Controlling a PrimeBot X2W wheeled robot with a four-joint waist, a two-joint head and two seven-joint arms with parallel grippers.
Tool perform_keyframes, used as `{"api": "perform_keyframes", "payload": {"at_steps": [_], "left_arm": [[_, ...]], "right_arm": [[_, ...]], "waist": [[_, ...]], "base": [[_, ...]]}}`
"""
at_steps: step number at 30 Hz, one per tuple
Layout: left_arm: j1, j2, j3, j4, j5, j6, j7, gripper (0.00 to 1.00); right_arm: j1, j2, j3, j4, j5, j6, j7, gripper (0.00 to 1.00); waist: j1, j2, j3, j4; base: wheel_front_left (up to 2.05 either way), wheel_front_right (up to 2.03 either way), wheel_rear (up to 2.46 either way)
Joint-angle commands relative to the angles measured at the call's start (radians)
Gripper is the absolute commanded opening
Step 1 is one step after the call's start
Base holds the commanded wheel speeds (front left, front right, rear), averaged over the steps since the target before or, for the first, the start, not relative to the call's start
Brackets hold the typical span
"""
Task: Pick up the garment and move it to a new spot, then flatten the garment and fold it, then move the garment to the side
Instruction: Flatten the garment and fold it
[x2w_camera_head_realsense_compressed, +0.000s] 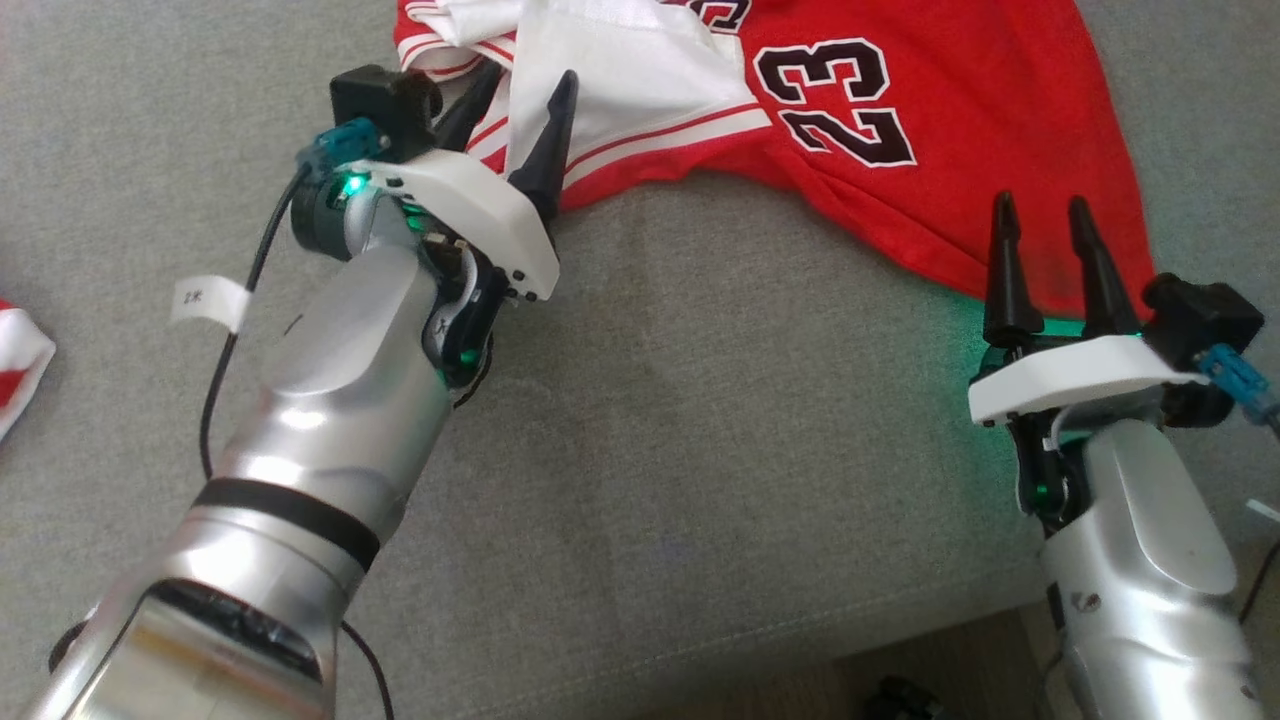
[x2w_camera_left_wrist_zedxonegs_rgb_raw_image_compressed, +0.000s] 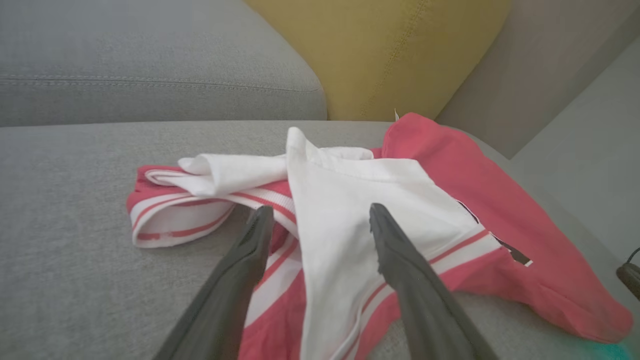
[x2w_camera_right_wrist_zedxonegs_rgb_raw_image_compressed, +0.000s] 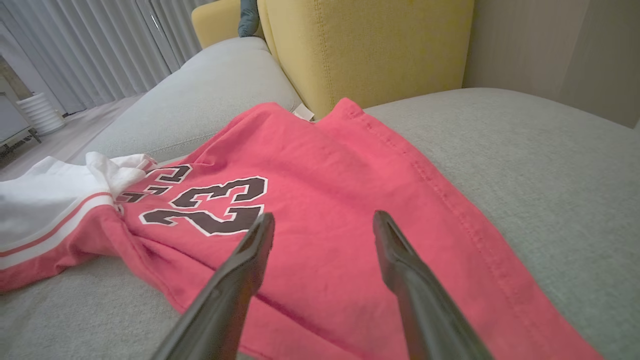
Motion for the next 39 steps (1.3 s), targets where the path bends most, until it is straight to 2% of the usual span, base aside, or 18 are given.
{"api": "perform_keyframes", "payload": {"at_steps": [1, 12, 13, 15, 16, 18, 19, 20, 21, 22, 28, 32, 39], "left_arm": [[-0.051, 0.017, -0.004, -0.009, -0.025, 0.003, 0.001, 1.0], [-0.09, 0.017, -0.099, 0.011, -0.097, -0.007, -0.01, 1.0], [-0.094, 0.017, -0.104, 0.009, -0.098, -0.005, -0.011, 0.96], [-0.096, 0.017, -0.112, 0.008, -0.102, -0.005, -0.013, 0.79], [-0.096, 0.017, -0.116, 0.007, -0.103, -0.005, -0.013, 0.74], [-0.096, 0.017, -0.119, 0.004, -0.105, -0.006, -0.014, 0.48], [-0.097, 0.017, -0.117, 0.0, -0.102, -0.005, -0.014, 0.43], [-0.098, 0.017, -0.112, -0.007, -0.097, -0.004, -0.014, 0.27], [-0.098, 0.017, -0.109, -0.014, -0.087, -0.001, -0.014, 0.04], [-0.098, 0.017, -0.104, -0.021, -0.076, 0.002, -0.014, 0.0], [-0.073, 0.019, -0.029, -0.091, 0.024, 0.007, -0.014, 0.0], [-0.024, 0.049, 0.019, -0.211, 0.158, -0.004, -0.014, 0.0], [0.228, 0.117, 0.021, -0.458, 0.383, -0.035, -0.014, 0.02]], "right_arm": [[-0.025, 0.0, 0.025, -0.031, 0.006, 0.007, -0.011, 1.0], [-0.022, 0.0, 0.027, -0.019, 0.002, 0.007, -0.011, 1.0], [-0.022, 0.0, 0.027, -0.016, 0.002, 0.007, -0.011, 1.0], [-0.02, 0.0, 0.028, -0.009, 0.002, 0.007, -0.011, 1.0], [-0.02, 0.0, 0.03, -0.004, 0.003, 0.007, -0.011, 1.0], [-0.021, 0.0, 0.033, 0.004, 0.006, 0.007, -0.011, 1.0], [-0.022, 0.0, 0.035, 0.007, 0.006, 0.007, -0.011, 1.0], [-0.022, 0.0, 0.035, 0.011, 0.007, 0.007, -0.011, 1.0], [-0.022, 0.0, 0.034, 0.014, 0.008, 0.007, -0.011, 1.0], [-0.022, 0.0, 0.033, 0.016, 0.007, 0.007, -0.011, 1.0], [-0.01, 0.0, 0.004, 0.034, -0.005, 0.007, -0.011, 1.0], [0.006, 0.0, -0.024, 0.04, -0.021, 0.007, -0.011, 1.0], [0.051, 0.0, -0.042, 0.063, -0.029, 0.007, -0.011, 1.0]], "waist": [[-0.0001, 0.0, 0.001, -0.001], [-0.0001, 0.0, 0.002, -0.003], [-0.0001, 0.0, 0.002, -0.002], [-0.0001, 0.0, 0.0, -0.001], [-0.0001, 0.0, -0.001, -0.001], [-0.0001, 0.0, -0.002, -0.002], [-0.0001, 0.0, -0.002, -0.003], [-0.0001, 0.0, -0.003, -0.003], [-0.0001, 0.0, -0.002, -0.002], [-0.0001, 0.0, -0.002, -0.001], [-0.0001, 0.0, -0.032, 0.028], [-0.0001, 0.0, -0.079, 0.072], [-0.0001, 0.0, -0.166, 0.153]], "base": [[0.0, 0.0, 0.0], [0.0, 0.0, 0.0], [0.0, 0.0, 0.0], [0.0, 0.0, 0.0], [0.0, 0.0, 0.0], [0.0, 0.0, 0.0], [0.0, 0.0, 0.0], [0.0, 0.0, 0.0], [0.0, 0.0, 0.0], [0.0, 0.0, 0.0], [0.0, 0.0, 0.0], [0.0, 0.0, 0.0], [0.0, 0.0, 0.0]]}}
